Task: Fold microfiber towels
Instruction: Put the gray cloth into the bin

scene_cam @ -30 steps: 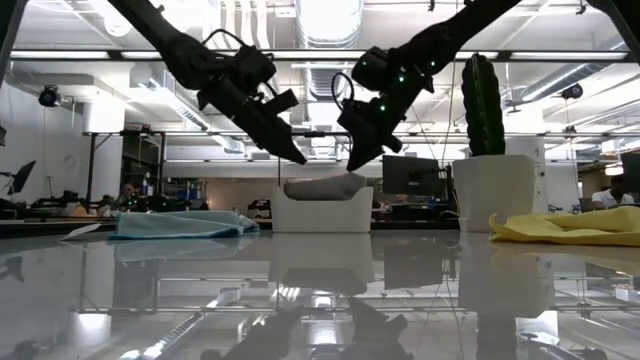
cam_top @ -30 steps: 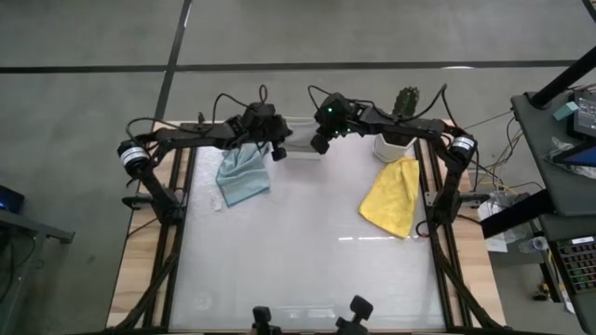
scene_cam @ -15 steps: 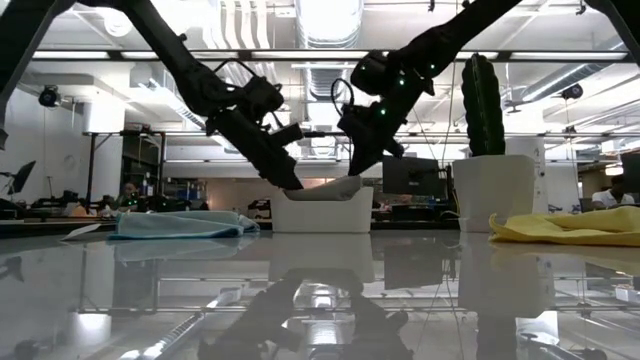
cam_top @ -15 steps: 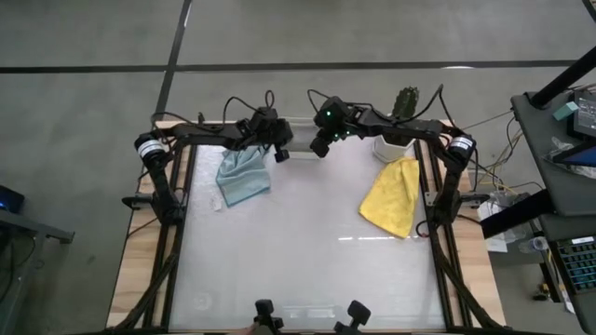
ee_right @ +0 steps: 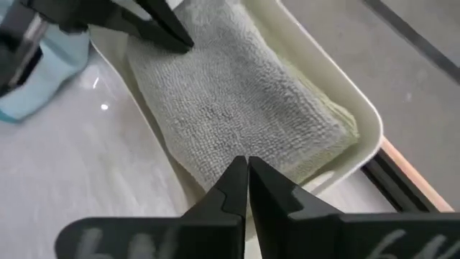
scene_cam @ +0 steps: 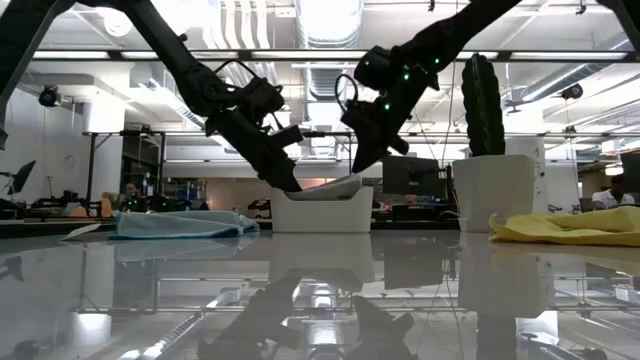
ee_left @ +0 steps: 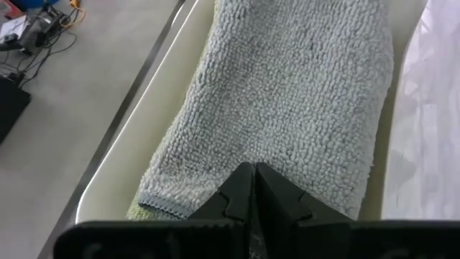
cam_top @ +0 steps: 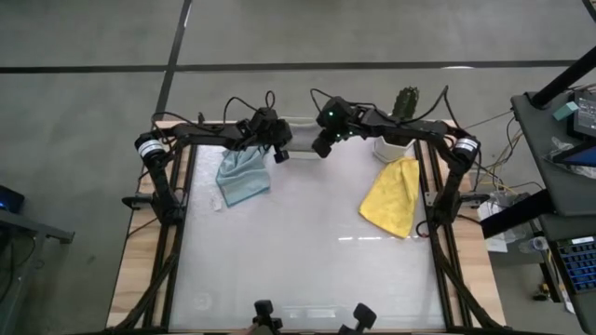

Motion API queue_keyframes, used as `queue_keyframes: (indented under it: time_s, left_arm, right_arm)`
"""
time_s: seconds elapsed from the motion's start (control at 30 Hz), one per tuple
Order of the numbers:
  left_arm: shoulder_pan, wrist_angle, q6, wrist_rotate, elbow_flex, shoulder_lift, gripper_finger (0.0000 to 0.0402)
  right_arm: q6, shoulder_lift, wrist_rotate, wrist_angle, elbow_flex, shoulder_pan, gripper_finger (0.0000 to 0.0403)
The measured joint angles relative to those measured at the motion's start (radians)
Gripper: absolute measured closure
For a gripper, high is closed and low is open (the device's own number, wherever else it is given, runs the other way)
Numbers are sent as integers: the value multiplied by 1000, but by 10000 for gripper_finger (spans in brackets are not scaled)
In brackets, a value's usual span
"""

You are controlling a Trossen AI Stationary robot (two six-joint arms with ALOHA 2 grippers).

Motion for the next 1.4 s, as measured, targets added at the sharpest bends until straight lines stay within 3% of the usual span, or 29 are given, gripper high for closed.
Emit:
queue_keyframes:
  time_s: [0.17, 0.37, 0.63, 0.87, 1.07, 1.17, 1.3, 1.4]
  left_arm:
    - [0, 0, -1, -5, 0, -1, 395]
    - [0, 1, -2, -5, 2, -1, 395]
    - [0, 1, -2, -5, 7, -2, 395]
    - [0, 1, 0, -5, 8, -2, 395]
    - [0, 2, 1, -5, 8, -3, 395]
    - [0, 2, 1, -11, 8, -3, 395]
    - [0, 2, 1, -38, 8, -3, 395]
    - [0, 2, 1, -60, 8, -3, 395]
  right_arm:
    - [78, -40, 0, -70, 0, -5, 381]
    - [127, -44, -1, -106, -2, -21, 310]
    - [144, 23, -13, -5, -2, -25, 210]
    - [139, 72, -101, 69, -2, -27, 184]
    - [124, 89, -135, 122, -2, -27, 212]
    - [106, 81, -135, 120, -2, -27, 265]
    - [70, 61, -140, 121, -1, -27, 366]
    - [58, 47, -150, 120, 0, -27, 385]
